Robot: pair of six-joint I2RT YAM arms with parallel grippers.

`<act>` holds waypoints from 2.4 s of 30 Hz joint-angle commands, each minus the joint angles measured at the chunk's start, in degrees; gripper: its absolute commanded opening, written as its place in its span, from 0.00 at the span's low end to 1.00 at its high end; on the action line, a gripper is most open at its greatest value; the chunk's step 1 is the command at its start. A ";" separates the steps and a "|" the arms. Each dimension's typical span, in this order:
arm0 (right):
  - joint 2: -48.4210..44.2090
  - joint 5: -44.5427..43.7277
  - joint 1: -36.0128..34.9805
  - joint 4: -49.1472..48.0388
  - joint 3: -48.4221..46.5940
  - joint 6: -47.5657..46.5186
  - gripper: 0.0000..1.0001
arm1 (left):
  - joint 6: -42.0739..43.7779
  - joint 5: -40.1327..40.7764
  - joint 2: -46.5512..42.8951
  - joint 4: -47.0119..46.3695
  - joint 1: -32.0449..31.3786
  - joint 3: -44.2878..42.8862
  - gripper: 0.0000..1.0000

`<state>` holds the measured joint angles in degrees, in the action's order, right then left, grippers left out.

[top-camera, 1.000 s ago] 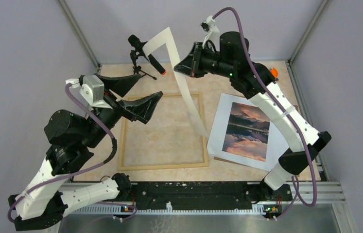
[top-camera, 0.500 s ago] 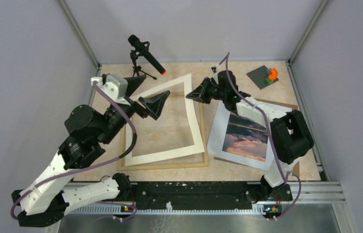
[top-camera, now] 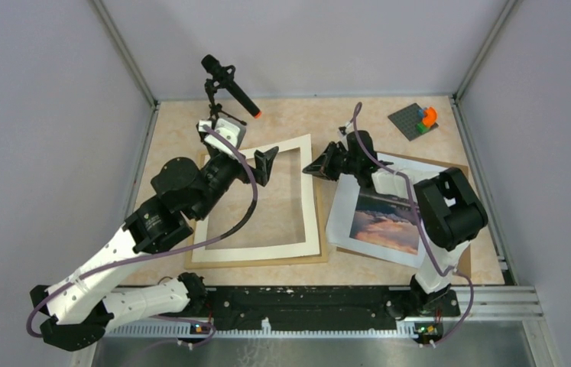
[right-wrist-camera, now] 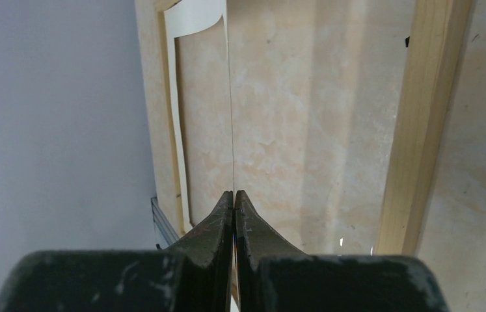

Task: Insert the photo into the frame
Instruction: Place the photo frame item in the photo frame, then pick up the photo at the center of the board.

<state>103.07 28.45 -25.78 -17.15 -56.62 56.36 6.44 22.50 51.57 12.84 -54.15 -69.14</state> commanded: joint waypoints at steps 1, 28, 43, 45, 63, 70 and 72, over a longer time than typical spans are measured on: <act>3.19 0.73 0.31 -5.18 -2.41 -1.22 0.00 | 1.56 1.79 0.63 -3.86 -0.08 0.34 0.99; 3.80 -6.26 -0.14 27.06 -16.61 -22.68 0.54 | 0.16 1.96 1.99 -3.58 -0.08 2.65 0.99; -19.17 -20.53 7.54 44.47 0.64 -34.38 0.73 | -31.16 -20.19 14.56 -2.84 0.60 10.08 0.99; -24.69 -19.67 7.65 43.88 6.33 -33.87 0.74 | -36.65 -28.83 19.92 -5.69 1.04 11.21 0.98; -43.83 -35.32 13.54 34.75 30.84 -9.42 0.69 | -47.86 -40.45 57.71 -4.97 3.61 0.96 0.80; -39.83 -40.66 14.17 38.78 31.97 -3.60 0.67 | -45.67 -27.51 59.91 2.81 0.47 -5.52 0.81; -38.76 -40.73 14.24 39.06 31.79 -3.51 0.67 | -45.33 -23.74 60.57 4.85 -0.36 -7.19 0.82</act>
<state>61.01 -8.25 -12.47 18.81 -25.36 49.58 -40.58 -11.31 111.11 12.19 -53.47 -72.12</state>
